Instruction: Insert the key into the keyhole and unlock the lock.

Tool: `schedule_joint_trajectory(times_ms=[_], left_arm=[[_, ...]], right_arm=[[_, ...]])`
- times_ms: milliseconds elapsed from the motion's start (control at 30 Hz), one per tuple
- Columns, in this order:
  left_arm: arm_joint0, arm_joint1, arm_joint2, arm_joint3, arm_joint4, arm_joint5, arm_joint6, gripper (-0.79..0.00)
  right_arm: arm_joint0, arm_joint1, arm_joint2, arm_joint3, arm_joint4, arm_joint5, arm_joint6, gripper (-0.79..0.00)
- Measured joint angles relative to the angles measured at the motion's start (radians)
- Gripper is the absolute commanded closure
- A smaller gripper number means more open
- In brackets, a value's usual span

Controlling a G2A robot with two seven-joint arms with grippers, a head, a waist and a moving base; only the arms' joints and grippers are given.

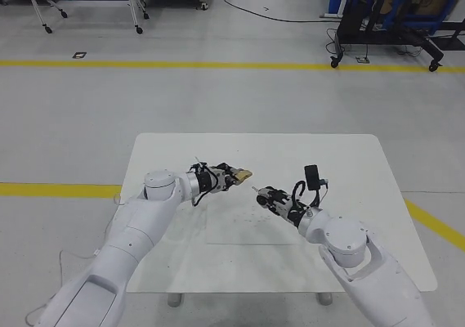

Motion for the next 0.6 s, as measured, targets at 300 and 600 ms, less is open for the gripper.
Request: schedule_joint_trajectory(times_ms=[300, 600], left_arm=[[0.028, 0.006, 0.002, -0.067, 0.052, -0.065, -0.033, 0.0], [0.041, 0.011, -0.006, -0.086, 0.076, -0.072, -0.039, 0.0]], right_arm=[[0.017, -0.025, -0.028, 0.019, 0.098, 0.039, -0.101, 0.0], [0.046, -0.042, -0.036, 0.042, 0.152, 0.029, -0.151, 0.0]])
